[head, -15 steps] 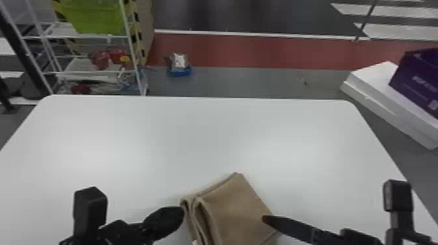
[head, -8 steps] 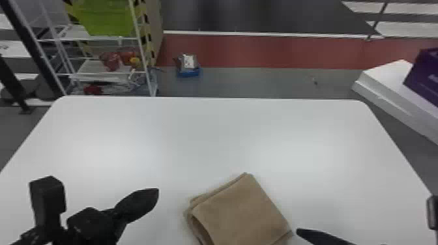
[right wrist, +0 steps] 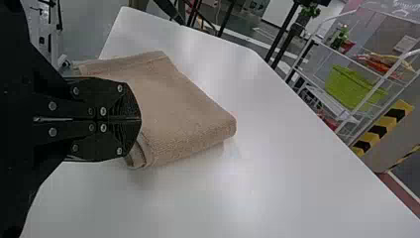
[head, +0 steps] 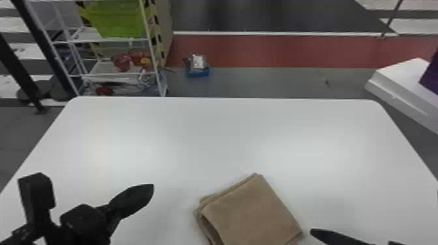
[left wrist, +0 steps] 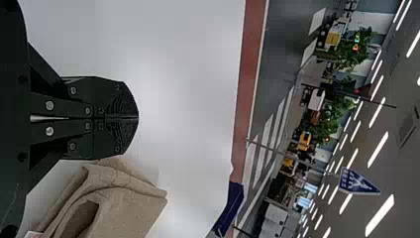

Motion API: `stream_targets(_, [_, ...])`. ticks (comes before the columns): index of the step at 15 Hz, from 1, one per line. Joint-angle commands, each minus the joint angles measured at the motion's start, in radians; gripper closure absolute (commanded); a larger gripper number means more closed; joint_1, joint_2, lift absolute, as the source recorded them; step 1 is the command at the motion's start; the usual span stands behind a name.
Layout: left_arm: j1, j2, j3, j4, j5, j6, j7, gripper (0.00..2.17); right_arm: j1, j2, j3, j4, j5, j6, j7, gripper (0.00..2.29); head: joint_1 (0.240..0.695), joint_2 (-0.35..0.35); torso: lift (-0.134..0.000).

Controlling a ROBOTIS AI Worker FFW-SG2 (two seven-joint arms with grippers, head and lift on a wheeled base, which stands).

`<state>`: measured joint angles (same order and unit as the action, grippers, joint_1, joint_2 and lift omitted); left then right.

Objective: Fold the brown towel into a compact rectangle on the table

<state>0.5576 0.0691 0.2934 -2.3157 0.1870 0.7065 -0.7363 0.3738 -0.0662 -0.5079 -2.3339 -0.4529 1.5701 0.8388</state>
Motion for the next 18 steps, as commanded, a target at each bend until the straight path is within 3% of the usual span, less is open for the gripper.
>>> stream_targets(1, [-0.002,0.0,0.007,-0.001,0.0,0.008,0.0,1.39,0.013,-0.004,0.008,0.004,0.028,0.002,0.002,1.71,0.695,0.021,-0.123])
stream_targets(7, [-0.024,0.0,0.009,0.002,0.0,0.029,0.0,1.39,0.027,-0.034,0.005,0.038,0.043,0.002,-0.004,1.71,0.695,0.008,-0.123])
stream_targets(11, [-0.027,0.0,0.012,0.001,-0.001,0.029,0.0,1.39,-0.006,-0.037,0.075,0.076,0.091,0.002,-0.046,1.71,0.695,-0.002,-0.123])
stream_targets(18, [-0.021,-0.012,0.052,-0.008,-0.001,0.035,-0.029,1.39,-0.078,-0.03,0.175,0.156,0.126,0.002,-0.11,1.71,0.695,0.056,-0.123])
